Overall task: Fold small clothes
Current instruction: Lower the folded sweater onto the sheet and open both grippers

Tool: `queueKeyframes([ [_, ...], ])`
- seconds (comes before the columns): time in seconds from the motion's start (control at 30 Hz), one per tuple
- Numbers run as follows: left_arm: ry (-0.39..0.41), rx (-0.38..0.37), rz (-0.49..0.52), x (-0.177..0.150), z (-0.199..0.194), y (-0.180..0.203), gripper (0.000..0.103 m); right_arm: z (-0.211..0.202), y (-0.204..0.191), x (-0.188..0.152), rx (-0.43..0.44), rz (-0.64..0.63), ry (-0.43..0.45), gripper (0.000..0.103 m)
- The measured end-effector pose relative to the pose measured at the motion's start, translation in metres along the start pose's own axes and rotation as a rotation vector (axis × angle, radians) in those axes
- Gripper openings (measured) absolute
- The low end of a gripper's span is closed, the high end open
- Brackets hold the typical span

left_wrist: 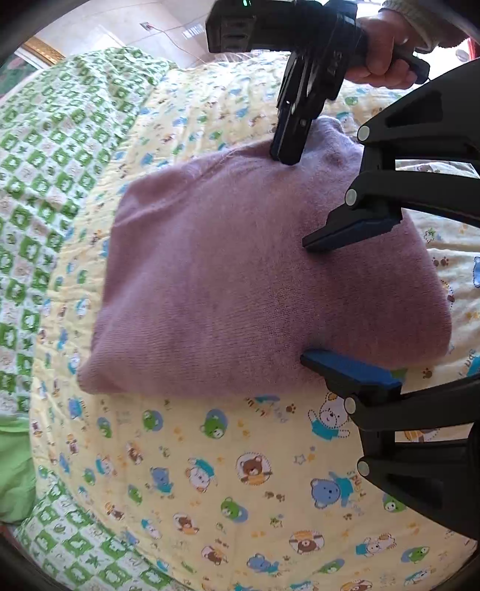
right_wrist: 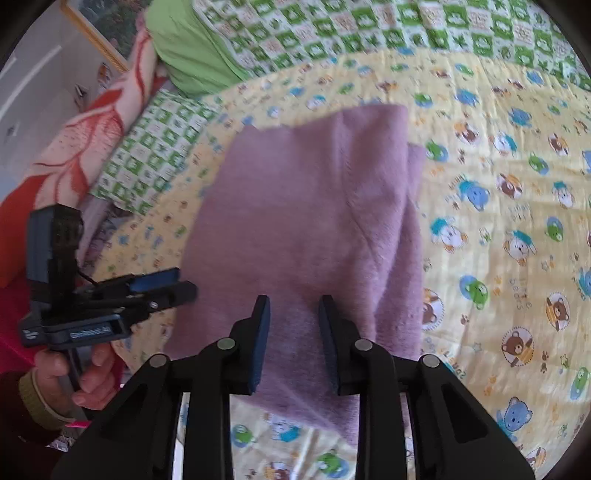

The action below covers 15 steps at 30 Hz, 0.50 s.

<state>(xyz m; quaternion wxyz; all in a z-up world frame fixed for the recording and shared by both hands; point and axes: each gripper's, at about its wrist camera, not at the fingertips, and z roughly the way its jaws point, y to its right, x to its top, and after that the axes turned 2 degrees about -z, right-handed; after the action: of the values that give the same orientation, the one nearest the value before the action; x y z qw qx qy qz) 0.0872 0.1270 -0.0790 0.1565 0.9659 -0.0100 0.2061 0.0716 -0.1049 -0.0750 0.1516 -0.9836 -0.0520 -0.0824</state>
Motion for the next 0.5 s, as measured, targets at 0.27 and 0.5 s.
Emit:
queueKeyframes([
  [0.27,-0.004,0.014,0.027,0.001,0.004,0.005,0.060,0.018,0.015,-0.006,-0.026,0.001,-0.027,0.018],
  [0.5,-0.029,-0.021,-0.018,-0.012,-0.006,-0.014,0.060,-0.009,0.005,-0.017,-0.032,-0.026,0.004,0.019],
])
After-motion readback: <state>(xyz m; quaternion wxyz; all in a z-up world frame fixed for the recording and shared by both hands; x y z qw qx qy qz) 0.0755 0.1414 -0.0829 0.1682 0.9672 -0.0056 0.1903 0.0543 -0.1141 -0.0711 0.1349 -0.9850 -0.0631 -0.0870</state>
